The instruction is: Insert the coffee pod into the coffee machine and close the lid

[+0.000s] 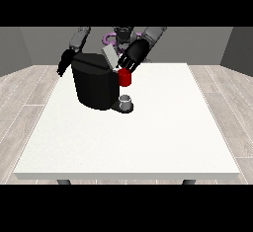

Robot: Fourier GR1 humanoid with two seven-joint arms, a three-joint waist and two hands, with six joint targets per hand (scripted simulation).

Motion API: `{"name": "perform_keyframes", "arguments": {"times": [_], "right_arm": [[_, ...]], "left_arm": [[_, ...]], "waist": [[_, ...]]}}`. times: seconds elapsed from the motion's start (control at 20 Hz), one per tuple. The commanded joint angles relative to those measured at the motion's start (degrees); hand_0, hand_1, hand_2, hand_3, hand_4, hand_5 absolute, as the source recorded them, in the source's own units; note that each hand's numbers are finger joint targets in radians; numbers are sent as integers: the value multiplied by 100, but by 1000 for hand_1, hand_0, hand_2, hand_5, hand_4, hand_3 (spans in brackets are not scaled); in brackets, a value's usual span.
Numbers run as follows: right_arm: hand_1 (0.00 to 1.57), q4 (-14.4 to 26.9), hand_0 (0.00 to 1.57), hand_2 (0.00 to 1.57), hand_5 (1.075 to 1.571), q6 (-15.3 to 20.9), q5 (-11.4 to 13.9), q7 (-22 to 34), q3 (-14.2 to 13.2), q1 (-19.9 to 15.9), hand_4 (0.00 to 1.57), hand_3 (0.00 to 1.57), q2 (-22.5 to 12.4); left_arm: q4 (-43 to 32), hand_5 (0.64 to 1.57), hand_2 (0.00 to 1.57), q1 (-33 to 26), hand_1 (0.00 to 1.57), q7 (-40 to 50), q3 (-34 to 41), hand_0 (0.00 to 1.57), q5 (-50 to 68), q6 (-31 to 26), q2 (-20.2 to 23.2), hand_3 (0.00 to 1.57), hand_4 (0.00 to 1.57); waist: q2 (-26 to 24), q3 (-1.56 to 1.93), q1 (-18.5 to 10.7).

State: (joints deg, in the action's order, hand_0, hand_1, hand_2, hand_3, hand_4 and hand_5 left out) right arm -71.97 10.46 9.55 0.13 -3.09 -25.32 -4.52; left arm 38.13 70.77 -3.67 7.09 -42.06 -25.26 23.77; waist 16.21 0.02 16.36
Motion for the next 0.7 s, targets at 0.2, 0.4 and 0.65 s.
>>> {"name": "perform_keyframes", "arguments": {"times": [0.2, 0.4, 0.65], "right_arm": [[0, -36, 0, 0, 1571, -47, -22, -318, 9, 74, 100, 0, -5], [0, 210, 0, 0, 1571, 17, -99, -351, -141, 41, 0, 0, 13], [0, 142, 0, 0, 1571, -229, -197, -389, -185, 124, 0, 0, -172]], "left_arm": [[-105, 1571, 1255, 131, 1204, 30, 16, 1204, -100, 190, 16, 1198, 411], [-19, 1571, 1261, 310, 1225, 22, 48, 1225, -56, 72, 64, 1206, 376], [-46, 1571, 1224, 140, 1198, -316, 28, 1198, -135, 197, 256, 1168, 355]], "waist": [[176, 1, 176], [92, 2, -12], [156, 1, 28]]}}
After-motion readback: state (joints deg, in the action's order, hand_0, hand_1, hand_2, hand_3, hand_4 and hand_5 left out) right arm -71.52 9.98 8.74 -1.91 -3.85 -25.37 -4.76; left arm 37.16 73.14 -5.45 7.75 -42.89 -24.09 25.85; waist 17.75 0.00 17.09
